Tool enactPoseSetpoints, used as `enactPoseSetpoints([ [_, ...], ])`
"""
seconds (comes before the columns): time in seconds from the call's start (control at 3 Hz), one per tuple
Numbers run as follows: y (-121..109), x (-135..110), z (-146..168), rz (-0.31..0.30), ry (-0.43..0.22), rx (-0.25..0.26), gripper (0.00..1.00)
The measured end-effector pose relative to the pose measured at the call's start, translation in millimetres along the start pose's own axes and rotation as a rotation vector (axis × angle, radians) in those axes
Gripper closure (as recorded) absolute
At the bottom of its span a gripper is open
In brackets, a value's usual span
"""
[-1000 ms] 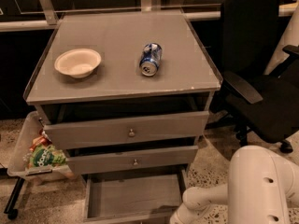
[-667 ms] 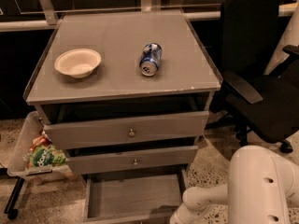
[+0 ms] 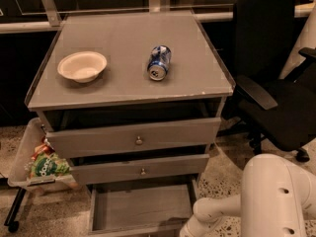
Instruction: Close bottom drawer
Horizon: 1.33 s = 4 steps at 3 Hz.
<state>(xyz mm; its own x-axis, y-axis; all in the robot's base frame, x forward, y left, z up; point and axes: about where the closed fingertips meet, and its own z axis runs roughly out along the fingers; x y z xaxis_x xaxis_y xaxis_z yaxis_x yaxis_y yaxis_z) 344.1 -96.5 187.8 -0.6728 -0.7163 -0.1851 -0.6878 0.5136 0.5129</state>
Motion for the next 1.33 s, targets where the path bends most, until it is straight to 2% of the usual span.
enactPoseSetpoints([
  [0.33, 0, 0, 0, 0.000, 0.000, 0.000, 0.88],
  [0.67, -5, -6, -1, -0.007, -0.018, -0.006, 1.00],
  [1.33, -32, -23, -10, -0.031, -0.059, 0.087, 1.00],
])
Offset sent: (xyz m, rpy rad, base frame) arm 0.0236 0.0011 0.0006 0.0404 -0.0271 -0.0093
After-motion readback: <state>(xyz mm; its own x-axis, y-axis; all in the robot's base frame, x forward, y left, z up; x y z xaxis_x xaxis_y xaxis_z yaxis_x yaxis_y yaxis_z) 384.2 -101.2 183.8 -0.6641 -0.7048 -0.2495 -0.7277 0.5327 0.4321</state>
